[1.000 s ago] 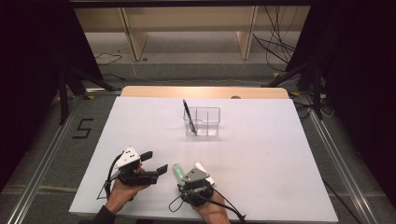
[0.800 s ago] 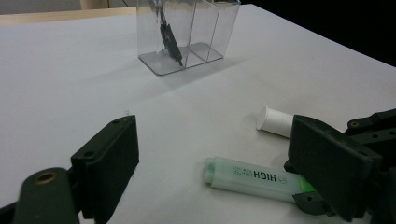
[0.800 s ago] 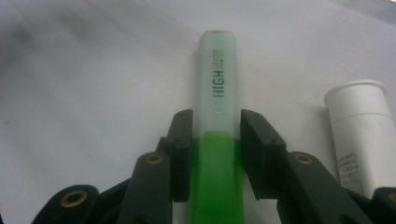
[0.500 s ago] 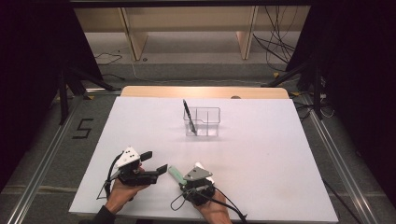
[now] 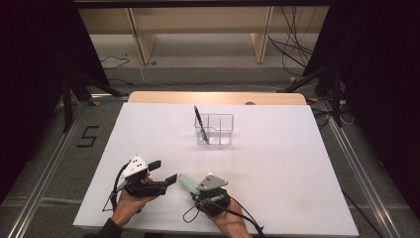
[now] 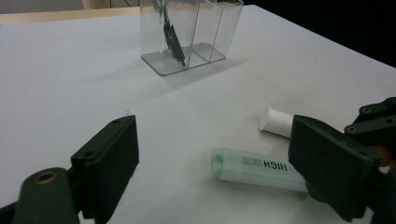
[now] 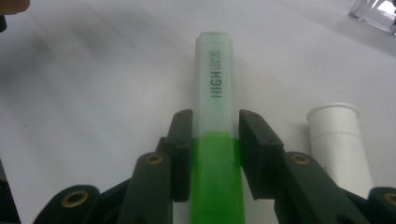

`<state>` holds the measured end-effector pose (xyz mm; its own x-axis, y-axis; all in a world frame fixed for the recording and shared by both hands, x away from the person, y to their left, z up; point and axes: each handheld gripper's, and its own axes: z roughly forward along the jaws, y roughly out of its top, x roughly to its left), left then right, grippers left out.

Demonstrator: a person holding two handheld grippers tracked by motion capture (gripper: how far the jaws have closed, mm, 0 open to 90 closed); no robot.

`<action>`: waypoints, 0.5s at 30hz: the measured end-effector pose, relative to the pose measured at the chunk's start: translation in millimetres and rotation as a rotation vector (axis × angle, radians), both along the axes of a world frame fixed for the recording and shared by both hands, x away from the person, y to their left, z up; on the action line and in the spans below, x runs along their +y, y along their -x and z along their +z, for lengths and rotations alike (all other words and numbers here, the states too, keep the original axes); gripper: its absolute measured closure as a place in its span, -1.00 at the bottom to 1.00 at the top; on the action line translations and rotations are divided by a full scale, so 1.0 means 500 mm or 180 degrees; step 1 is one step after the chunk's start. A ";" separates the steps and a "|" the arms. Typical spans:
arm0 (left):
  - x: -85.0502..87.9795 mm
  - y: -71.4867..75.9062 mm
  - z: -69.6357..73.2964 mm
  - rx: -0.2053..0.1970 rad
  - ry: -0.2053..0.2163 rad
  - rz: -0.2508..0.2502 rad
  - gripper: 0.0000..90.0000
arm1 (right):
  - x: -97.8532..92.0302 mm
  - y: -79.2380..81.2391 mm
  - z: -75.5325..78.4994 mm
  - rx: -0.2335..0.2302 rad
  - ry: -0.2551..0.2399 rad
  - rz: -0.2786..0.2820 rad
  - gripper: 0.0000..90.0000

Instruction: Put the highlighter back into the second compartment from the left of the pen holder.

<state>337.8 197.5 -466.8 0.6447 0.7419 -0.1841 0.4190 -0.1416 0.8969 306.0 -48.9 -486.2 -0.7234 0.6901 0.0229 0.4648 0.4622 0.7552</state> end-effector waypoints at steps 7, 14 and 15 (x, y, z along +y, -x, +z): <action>0.009 -0.003 0.001 -0.0008 0.0034 0.0092 -0.65 | -0.005 0.010 0.021 -0.0266 0.0060 0.0148 0.50; 0.011 -0.002 0.003 -0.0045 0.0056 0.0123 -0.65 | -0.016 0.034 0.041 -0.0717 0.0324 0.0396 0.50; 0.012 -0.002 0.003 -0.0045 0.0064 0.0127 -0.65 | -0.017 0.038 0.043 -0.0806 0.0370 0.0451 0.50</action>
<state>339.0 203.3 -465.4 0.6174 0.7633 -0.1904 0.4114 -0.1069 0.9052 286.8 -57.5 -464.5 -0.7852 0.5694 -0.2434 0.1935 0.5990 0.7770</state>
